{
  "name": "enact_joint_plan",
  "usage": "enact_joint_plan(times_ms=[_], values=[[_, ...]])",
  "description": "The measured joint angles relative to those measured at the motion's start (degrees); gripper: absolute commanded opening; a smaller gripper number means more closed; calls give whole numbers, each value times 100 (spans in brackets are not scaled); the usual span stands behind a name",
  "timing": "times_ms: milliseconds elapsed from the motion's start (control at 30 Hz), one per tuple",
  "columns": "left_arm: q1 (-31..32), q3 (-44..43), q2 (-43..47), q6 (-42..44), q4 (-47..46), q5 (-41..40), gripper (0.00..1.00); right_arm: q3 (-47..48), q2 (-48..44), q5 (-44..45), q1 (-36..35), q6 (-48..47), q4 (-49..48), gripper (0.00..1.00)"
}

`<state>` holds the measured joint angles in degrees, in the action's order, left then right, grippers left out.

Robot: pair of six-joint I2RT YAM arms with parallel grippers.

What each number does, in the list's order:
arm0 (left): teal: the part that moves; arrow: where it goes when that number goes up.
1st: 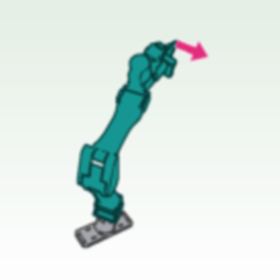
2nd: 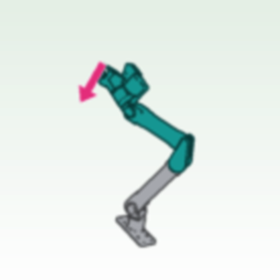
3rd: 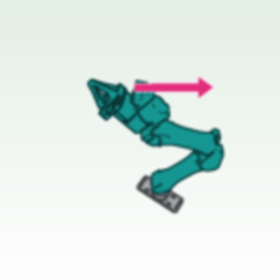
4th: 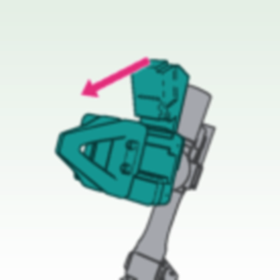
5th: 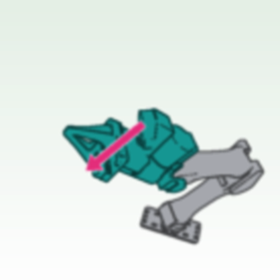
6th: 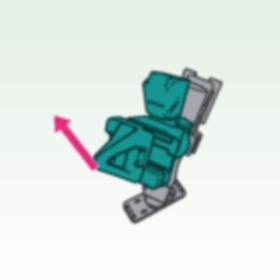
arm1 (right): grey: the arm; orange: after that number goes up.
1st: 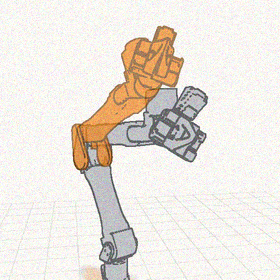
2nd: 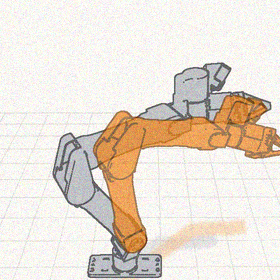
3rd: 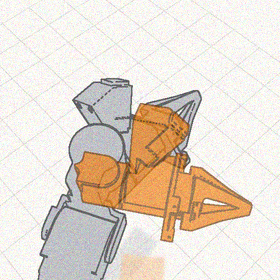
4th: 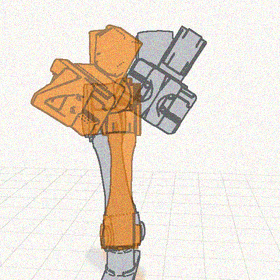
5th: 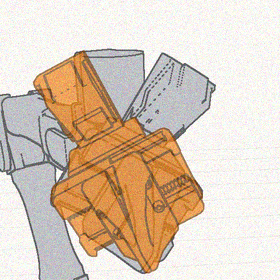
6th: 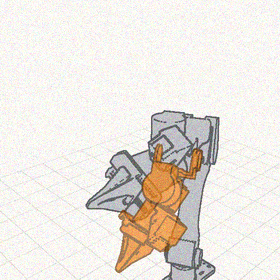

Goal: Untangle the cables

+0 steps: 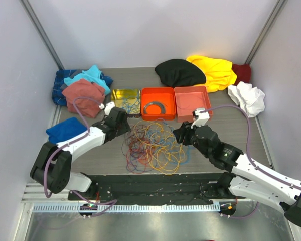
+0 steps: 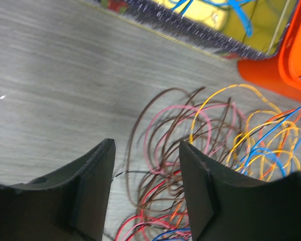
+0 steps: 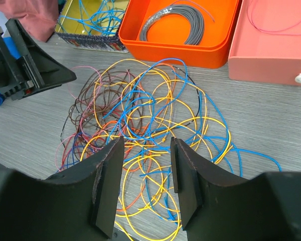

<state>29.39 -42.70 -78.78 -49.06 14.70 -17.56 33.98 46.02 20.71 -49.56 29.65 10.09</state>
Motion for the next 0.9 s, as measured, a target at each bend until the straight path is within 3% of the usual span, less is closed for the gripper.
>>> enact_joint_plan(times_ms=[33, 67, 367, 500, 667, 800, 900], values=[[-17, -42, -57, -2, -46, 26, 42, 0, -28, 4, 0, -15, 4, 50], [-26, -83, -109, 0, -98, 44, 30, 0, -46, 9, 0, -24, 13, 50], [-55, -216, -592, -11, -219, 251, 0, -4, -79, 90, 0, -87, 50, 49], [-55, -212, -317, -4, -140, 271, 0, -4, -90, 116, 0, -87, 79, 47], [0, -278, 1224, 149, 61, 476, 0, -9, -256, 212, 0, -87, 107, 47], [304, -1108, 2269, 476, 146, 697, 0, -170, -407, 348, 0, -55, -125, 50], [501, -2065, 2551, 719, 138, 942, 0, -393, -466, 341, 0, 22, -385, 50]])
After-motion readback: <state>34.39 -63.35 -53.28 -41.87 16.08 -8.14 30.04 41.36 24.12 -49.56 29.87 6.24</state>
